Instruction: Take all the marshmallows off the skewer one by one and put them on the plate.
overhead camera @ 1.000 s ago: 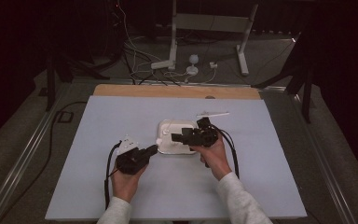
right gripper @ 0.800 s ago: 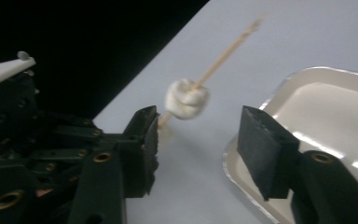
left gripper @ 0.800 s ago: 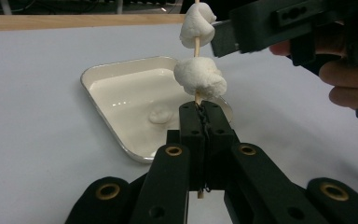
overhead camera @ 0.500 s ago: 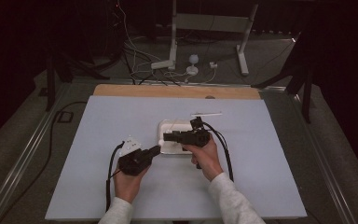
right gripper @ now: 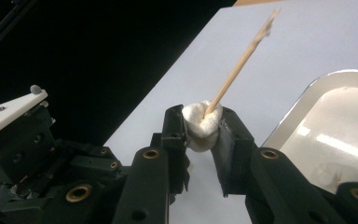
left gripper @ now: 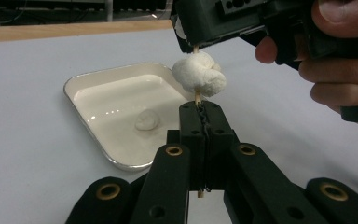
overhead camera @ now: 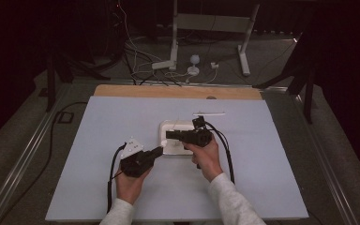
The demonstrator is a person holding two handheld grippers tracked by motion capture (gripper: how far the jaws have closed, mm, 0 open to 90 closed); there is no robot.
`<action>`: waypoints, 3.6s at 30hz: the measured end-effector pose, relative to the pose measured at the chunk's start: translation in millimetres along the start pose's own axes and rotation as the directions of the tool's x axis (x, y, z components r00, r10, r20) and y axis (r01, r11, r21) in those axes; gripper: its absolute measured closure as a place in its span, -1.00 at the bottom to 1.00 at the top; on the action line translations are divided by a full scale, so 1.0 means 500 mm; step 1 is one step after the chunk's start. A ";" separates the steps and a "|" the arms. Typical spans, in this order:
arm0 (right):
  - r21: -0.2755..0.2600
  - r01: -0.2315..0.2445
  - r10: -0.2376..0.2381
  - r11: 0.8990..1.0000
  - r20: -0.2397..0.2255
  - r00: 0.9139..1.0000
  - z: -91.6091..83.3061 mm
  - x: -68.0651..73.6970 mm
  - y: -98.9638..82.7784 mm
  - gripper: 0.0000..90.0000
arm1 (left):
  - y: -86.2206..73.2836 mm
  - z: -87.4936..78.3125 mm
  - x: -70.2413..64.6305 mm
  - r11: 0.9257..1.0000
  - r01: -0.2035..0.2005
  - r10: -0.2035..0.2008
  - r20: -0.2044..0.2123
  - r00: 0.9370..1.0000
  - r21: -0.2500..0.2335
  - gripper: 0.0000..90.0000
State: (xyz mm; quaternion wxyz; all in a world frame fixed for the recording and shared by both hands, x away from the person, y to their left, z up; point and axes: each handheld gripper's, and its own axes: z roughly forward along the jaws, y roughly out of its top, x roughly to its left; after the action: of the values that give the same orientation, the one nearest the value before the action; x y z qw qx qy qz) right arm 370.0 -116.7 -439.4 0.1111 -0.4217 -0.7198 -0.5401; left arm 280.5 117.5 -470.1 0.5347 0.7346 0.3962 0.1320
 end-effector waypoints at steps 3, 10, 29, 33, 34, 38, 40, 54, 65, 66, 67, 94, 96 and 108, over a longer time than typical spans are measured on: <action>-0.005 0.014 -0.014 1.000 0.009 1.000 -0.003 0.002 0.004 0.69 | 0.000 -0.001 0.000 1.000 -0.005 0.005 0.000 1.000 -0.002 1.00; 0.003 0.024 -0.024 1.000 0.010 1.000 -0.007 0.005 0.017 0.70 | 0.001 -0.006 0.000 1.000 -0.007 0.007 0.002 1.000 -0.021 1.00; -0.011 0.003 -0.003 1.000 0.019 1.000 -0.011 -0.005 0.030 0.73 | 0.002 -0.007 -0.003 1.000 -0.030 0.030 -0.019 0.999 0.001 1.00; -0.020 0.005 -0.004 1.000 0.026 1.000 -0.012 -0.004 0.030 0.74 | 0.003 -0.007 -0.003 0.999 -0.038 0.038 -0.022 0.999 0.008 1.00; -0.024 0.007 -0.006 1.000 0.033 0.999 -0.012 -0.003 0.030 0.74 | 0.003 -0.007 -0.003 0.999 -0.038 0.038 -0.023 0.999 0.008 1.00; -0.037 -0.002 0.004 0.999 0.036 0.999 -0.013 -0.006 0.030 0.74 | 0.002 -0.006 -0.003 0.999 -0.036 0.036 -0.024 0.999 0.013 1.00; -0.043 -0.006 0.007 0.999 0.038 0.999 -0.014 -0.008 0.030 0.74 | 0.002 -0.006 -0.003 0.999 -0.035 0.035 -0.026 0.999 0.014 1.00; -0.068 -0.023 0.026 0.997 0.045 0.999 -0.020 -0.017 0.033 0.75 | 0.000 -0.004 -0.004 0.999 -0.044 0.045 -0.026 0.999 0.030 1.00; -0.082 -0.033 0.037 0.996 0.049 0.998 -0.024 -0.022 0.032 0.76 | 0.000 -0.001 -0.005 0.998 -0.049 0.050 -0.026 0.998 0.039 1.00; -0.082 -0.033 0.037 0.996 0.050 0.998 -0.024 -0.022 0.032 0.76 | -0.001 -0.001 -0.004 0.998 -0.049 0.051 -0.027 0.998 0.041 1.00; -0.082 -0.035 0.039 0.996 0.046 0.998 -0.025 -0.023 0.032 0.76 | -0.001 -0.001 -0.004 0.998 -0.049 0.050 -0.027 0.998 0.041 1.00; -0.038 -0.110 0.109 0.993 -0.028 0.994 -0.004 -0.022 0.012 0.72 | 0.001 -0.002 -0.009 0.998 -0.057 0.057 0.001 0.998 0.024 1.00; -0.042 -0.111 0.110 0.993 -0.023 0.994 -0.009 -0.024 0.015 0.73 | 0.001 -0.003 -0.010 0.998 -0.063 0.063 0.002 0.998 0.027 1.00; -0.083 -0.088 0.089 0.993 0.014 0.996 -0.029 -0.031 0.039 0.73 | 0.003 -0.008 -0.011 0.996 -0.086 0.086 0.006 0.996 0.029 1.00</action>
State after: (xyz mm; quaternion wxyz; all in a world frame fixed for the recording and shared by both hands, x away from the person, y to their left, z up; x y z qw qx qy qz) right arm 389.7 -135.5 -429.9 0.1110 -0.4622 -0.6784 -0.5602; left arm 275.2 115.8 -466.0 0.5185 0.7591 0.3650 0.1473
